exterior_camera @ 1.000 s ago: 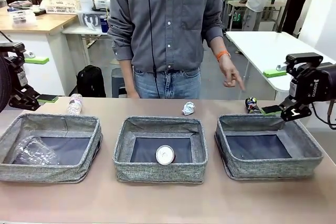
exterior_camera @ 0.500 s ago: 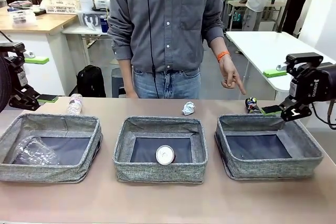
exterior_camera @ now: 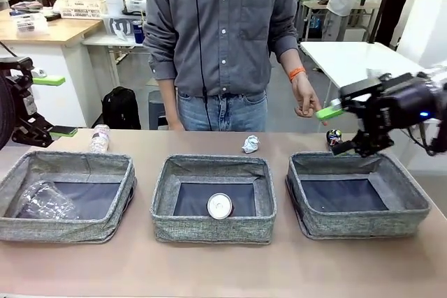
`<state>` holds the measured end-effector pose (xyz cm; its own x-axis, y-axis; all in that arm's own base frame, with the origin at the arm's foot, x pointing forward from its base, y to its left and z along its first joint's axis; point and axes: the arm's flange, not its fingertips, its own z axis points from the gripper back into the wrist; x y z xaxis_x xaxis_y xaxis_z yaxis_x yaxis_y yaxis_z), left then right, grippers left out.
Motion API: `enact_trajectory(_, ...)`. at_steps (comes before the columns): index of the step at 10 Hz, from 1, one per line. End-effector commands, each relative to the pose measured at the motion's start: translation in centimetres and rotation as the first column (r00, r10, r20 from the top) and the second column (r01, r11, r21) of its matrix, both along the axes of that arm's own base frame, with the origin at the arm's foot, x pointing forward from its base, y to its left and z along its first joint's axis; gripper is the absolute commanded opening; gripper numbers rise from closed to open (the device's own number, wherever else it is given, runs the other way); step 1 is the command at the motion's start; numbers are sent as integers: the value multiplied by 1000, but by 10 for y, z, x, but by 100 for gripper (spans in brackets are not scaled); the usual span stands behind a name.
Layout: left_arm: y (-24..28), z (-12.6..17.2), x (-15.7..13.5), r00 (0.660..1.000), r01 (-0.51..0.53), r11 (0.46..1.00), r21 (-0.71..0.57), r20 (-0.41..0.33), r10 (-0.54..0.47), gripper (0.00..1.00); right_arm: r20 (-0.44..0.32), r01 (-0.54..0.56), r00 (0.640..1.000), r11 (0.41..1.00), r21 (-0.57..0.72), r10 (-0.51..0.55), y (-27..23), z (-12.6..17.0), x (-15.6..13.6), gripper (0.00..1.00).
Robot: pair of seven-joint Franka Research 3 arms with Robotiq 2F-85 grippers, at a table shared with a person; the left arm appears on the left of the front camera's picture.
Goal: Sort the waste into the appropriate baskets.
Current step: Pick up the waste item pointed out by the person.
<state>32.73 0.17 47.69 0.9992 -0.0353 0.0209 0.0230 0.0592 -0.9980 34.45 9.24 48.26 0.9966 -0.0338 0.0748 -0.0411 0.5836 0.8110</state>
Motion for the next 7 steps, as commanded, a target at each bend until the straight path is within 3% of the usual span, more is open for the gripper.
enact_trajectory(1, 1, 2, -2, 1000, 5, 1000, -14, 4, -5, 100, 486, 556, 824, 245, -794, -291, 10, -15, 33, 100)
enact_trajectory(2, 1, 2, -2, 1000, 5, 1000, -14, 4, -5, 100, 488, 558, 818, 211, -803, -304, -4, -10, 33, 100)
enact_trajectory(3, 1, 2, -2, 1000, 5, 1000, -14, 4, -5, 100, 524, 593, 776, 125, -795, -352, -25, 0, 27, 100)
enact_trajectory(4, 1, 2, -2, 1000, 5, 1000, -14, 4, -5, 100, 553, 637, 727, 100, -765, -407, -42, 11, 21, 100)
enact_trajectory(5, 1, 2, -2, 1000, 5, 1000, -14, 4, -5, 100, 563, 672, 687, 106, -733, -460, -55, 18, 12, 100)
enact_trajectory(6, 1, 2, -2, 1000, 5, 1000, -14, 4, -5, 100, 492, 691, 627, 139, -709, -604, -62, 26, 1, 100)
enact_trajectory(7, 1, 2, -2, 1000, 5, 1000, -14, 4, -5, 100, 426, 409, 887, 732, -544, -178, -52, 18, 29, 100)
